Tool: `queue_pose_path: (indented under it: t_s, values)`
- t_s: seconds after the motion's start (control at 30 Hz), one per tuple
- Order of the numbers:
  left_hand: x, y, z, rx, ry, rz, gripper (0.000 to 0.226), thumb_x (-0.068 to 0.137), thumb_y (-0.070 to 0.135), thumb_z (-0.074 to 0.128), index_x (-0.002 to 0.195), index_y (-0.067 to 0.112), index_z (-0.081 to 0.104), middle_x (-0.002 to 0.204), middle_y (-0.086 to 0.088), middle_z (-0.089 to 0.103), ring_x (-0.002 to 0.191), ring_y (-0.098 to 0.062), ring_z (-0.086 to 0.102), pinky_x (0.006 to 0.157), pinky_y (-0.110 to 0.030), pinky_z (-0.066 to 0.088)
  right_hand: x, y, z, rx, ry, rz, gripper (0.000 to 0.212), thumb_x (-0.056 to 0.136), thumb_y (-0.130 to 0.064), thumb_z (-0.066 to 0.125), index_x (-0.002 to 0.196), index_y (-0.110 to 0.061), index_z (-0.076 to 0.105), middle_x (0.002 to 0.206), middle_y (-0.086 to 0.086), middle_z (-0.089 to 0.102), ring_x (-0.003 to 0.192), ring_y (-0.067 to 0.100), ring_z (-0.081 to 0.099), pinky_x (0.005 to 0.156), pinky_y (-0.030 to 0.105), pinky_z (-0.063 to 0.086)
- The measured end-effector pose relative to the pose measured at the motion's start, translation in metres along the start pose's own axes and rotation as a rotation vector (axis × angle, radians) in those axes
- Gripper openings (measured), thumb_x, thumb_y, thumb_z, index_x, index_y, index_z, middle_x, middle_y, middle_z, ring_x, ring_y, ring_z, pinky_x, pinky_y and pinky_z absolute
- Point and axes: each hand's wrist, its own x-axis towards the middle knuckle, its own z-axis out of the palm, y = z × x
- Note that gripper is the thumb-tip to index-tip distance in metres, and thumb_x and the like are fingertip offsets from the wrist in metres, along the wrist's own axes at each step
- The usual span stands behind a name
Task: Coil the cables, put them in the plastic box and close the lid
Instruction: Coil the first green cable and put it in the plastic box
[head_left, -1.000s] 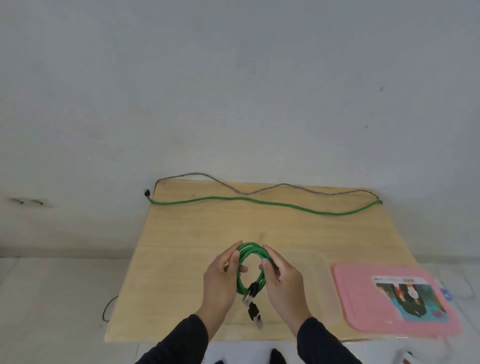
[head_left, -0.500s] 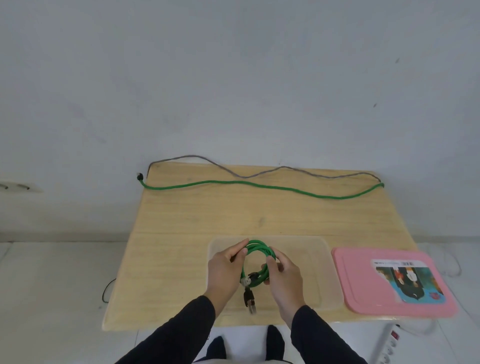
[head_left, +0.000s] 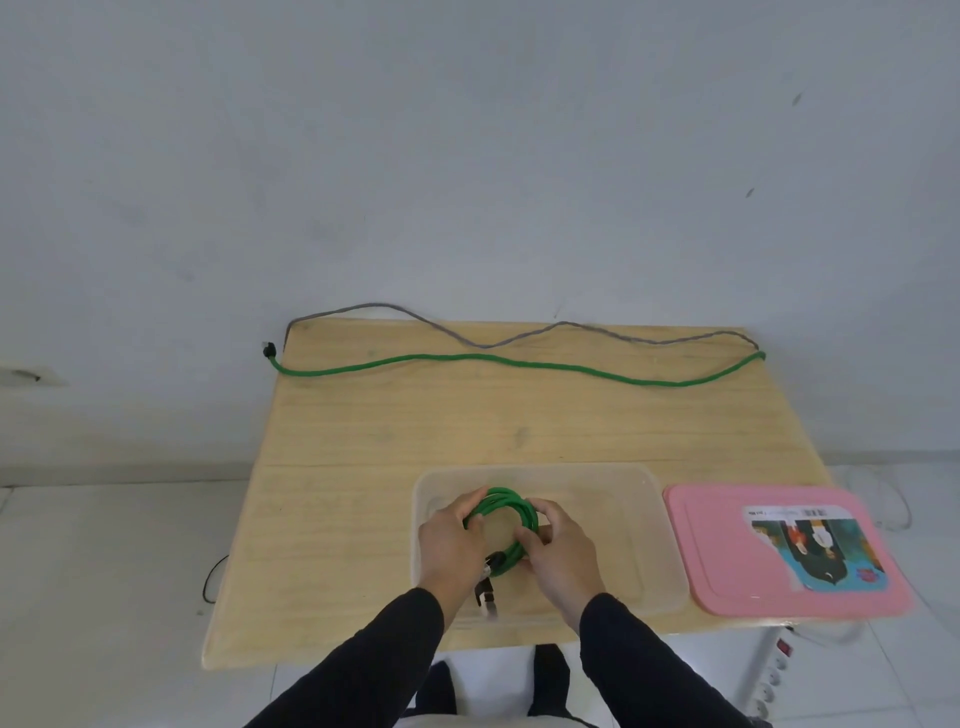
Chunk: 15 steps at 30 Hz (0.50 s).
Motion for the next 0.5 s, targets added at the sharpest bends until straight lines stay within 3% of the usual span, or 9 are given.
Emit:
queue_pose_path:
  t_s: [0.13, 0.27, 0.33, 0.5]
  values:
    - [0.001, 0.000, -0.001, 0.065, -0.010, 0.033, 0.034, 0.095, 0.013, 0.043, 0.126, 0.023, 0.056, 0.117, -0.009, 0.066, 0.105, -0.032, 0.061, 0.093, -0.036, 0.049, 0.001, 0.000, -0.001, -0.289, 0.020, -0.138, 0.042, 0.090, -0.022, 0.057, 0.130, -0.016, 0.048, 0.111, 0.005, 0.060, 0.095, 0.014, 0.055, 0.075, 0.012, 0.039]
    - [0.000, 0.002, -0.002, 0.209, -0.027, 0.113, 0.036, 0.098, 0.016, 0.036, 0.131, 0.012, 0.049, 0.130, -0.007, 0.056, 0.118, -0.021, 0.052, 0.095, -0.019, 0.036, -0.005, -0.001, 0.002, -0.569, 0.016, -0.298, 0.049, 0.096, -0.025, 0.042, 0.141, -0.010, 0.029, 0.135, 0.007, 0.042, 0.123, 0.019, 0.040, 0.096, 0.023, 0.037]
    - [-0.001, 0.003, -0.003, 0.300, -0.054, 0.170, 0.036, 0.098, 0.017, 0.033, 0.131, 0.009, 0.046, 0.132, -0.006, 0.052, 0.120, -0.020, 0.048, 0.096, -0.018, 0.032, -0.009, -0.002, 0.004, -0.668, 0.016, -0.369, 0.049, 0.097, -0.025, 0.037, 0.142, -0.009, 0.025, 0.142, 0.005, 0.036, 0.130, 0.017, 0.033, 0.102, 0.025, 0.034]
    - [-0.009, 0.006, -0.003, 0.593, -0.092, 0.273, 0.041, 0.096, 0.014, 0.039, 0.135, 0.005, 0.037, 0.140, -0.015, 0.042, 0.128, -0.028, 0.040, 0.105, -0.036, 0.035, -0.014, -0.005, 0.004, -0.730, 0.021, -0.510, 0.045, 0.097, -0.022, 0.032, 0.139, -0.007, 0.029, 0.144, 0.005, 0.035, 0.132, 0.015, 0.031, 0.106, 0.019, 0.025]
